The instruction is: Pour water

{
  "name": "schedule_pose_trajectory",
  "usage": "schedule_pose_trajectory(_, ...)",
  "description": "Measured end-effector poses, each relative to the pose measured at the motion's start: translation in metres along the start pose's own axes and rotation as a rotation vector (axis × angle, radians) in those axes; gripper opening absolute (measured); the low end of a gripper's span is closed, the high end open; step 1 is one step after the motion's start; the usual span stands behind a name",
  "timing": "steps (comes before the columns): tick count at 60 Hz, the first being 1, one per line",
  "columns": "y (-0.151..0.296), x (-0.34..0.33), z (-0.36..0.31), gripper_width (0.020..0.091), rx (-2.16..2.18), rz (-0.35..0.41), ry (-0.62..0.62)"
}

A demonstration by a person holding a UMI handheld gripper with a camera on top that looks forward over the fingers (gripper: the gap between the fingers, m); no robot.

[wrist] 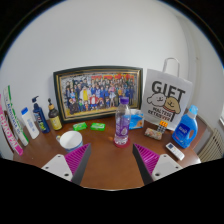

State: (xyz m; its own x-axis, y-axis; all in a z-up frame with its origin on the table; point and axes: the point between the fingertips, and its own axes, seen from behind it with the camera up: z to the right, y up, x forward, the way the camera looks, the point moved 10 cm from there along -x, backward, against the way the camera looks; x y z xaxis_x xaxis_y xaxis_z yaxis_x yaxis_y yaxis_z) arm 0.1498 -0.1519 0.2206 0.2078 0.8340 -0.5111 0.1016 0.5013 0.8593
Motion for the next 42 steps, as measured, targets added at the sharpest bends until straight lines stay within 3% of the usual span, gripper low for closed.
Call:
schedule_pose_trajectory(20,-0.015,-0.164,-0.048,0.0857,-0.078,0.0,0.017)
schedule_pose_trajectory(42,-0.031,-0.208,-0.052,0.0854,-0.1,0.021,0.024)
